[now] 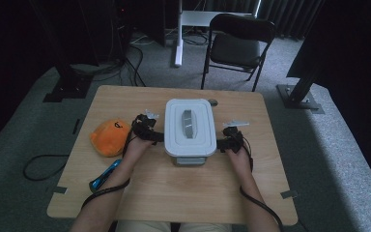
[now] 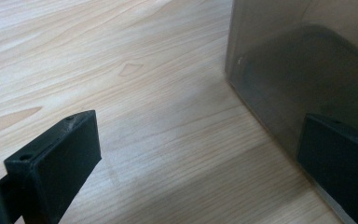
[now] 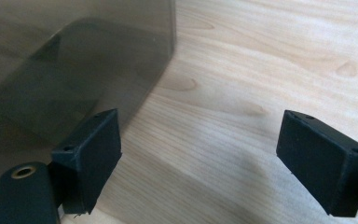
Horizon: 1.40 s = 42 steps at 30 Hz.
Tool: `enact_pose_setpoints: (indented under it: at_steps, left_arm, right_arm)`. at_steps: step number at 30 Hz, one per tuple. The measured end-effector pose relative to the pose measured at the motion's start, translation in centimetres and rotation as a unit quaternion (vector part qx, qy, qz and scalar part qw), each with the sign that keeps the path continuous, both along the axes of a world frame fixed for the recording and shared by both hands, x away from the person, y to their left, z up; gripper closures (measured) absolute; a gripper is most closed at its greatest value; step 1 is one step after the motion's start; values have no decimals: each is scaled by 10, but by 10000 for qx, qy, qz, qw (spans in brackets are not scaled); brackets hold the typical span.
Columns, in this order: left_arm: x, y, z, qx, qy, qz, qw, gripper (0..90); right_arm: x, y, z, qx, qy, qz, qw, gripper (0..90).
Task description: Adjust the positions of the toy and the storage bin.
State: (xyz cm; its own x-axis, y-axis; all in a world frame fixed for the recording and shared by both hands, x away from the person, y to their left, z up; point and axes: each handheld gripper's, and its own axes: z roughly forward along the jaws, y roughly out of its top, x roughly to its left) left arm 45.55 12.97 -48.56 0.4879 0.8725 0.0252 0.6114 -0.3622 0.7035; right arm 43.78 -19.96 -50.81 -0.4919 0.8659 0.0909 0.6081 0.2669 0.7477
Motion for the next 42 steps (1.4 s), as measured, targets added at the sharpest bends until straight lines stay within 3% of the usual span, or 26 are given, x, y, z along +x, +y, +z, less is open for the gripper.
enact_pose_setpoints:
  at_steps: [3,8,15,27,42]
  left_arm:
    - [1,-1,-1,24,32,-20,10000,5]
    - [-2,-4,-2,98,45,-86,9999,9]
    - [-8,-8,-2,155,37,-166,9997,13]
    - [-35,-13,1,336,8,-326,9989,13]
    - [-73,-12,4,492,-147,-533,9973,13]
  right_arm:
    - [0,3,2,-158,36,64,9998,198]
    - [-3,-1,7,117,105,121,9998,232]
    - [-8,-5,8,116,113,203,9997,243]
    - [-30,-10,7,122,42,405,9991,250]
    - [-51,-11,8,88,9,892,9960,250]
